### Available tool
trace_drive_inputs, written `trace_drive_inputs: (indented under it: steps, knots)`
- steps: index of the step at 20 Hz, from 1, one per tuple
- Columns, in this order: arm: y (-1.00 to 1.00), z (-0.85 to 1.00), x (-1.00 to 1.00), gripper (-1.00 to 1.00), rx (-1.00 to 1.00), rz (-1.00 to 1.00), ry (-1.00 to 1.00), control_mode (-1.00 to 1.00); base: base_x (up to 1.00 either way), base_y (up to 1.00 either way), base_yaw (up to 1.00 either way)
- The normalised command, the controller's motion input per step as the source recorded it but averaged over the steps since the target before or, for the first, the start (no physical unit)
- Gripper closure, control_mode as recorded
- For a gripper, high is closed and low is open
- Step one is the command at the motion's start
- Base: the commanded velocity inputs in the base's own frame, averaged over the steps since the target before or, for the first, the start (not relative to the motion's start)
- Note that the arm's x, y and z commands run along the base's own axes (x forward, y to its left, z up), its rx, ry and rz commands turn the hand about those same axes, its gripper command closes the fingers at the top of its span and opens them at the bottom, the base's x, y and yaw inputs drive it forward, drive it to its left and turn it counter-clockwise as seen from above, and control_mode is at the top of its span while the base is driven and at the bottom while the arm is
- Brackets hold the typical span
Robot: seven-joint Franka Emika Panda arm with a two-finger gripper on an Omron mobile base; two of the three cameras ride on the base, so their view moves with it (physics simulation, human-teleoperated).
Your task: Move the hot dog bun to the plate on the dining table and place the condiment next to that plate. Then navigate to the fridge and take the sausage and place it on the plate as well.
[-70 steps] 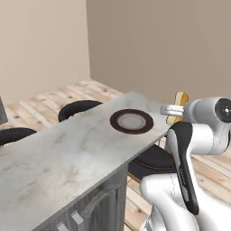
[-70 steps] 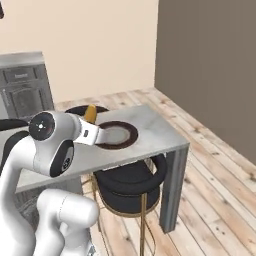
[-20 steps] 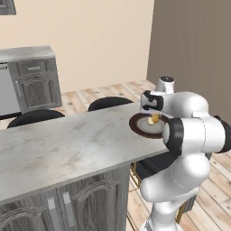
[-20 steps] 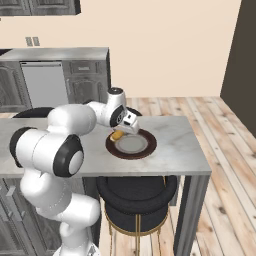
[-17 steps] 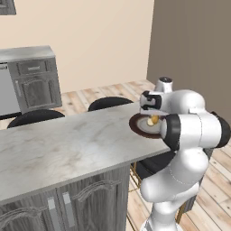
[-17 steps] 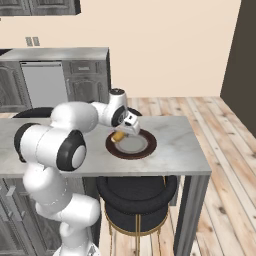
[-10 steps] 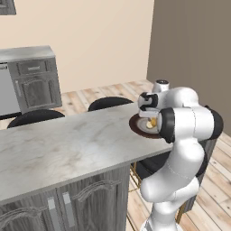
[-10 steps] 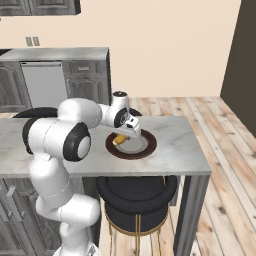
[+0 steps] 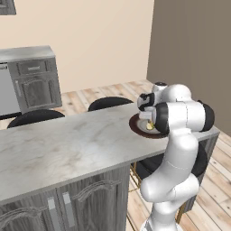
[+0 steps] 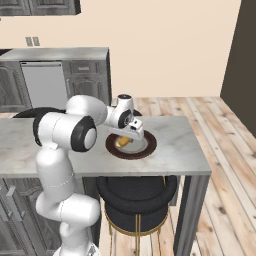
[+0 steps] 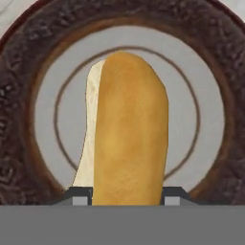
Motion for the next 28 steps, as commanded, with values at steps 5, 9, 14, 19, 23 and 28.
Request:
trace_drive_inputs:
  steps: [5, 9, 14, 19, 23, 28]
  knots:
    - [-0.07, -0.23, 0.26, 1.00, 0.00, 0.00, 0.07, -1.00, 0.00, 0.00, 0.00]
    - [-0.09, -0.17, 0.12, -1.00, 0.00, 0.00, 0.02, -1.00, 0.00, 0.00, 0.00]
    - [-0.07, 0.00, -0.02, -1.00, 0.01, 0.00, 0.00, -1.00, 0.00, 0.00, 0.00]
    - [0.00, 0.05, -0.14, -1.00, 0.00, -0.01, 0.00, -1.00, 0.00, 0.00, 0.00]
    - [0.00, 0.57, -0.45, -1.00, 0.00, -0.01, -0.04, -1.00, 0.00, 0.00, 0.00]
    - [0.00, 0.85, -0.74, -1.00, 0.00, 0.00, -0.17, -1.00, 0.00, 0.00, 0.00]
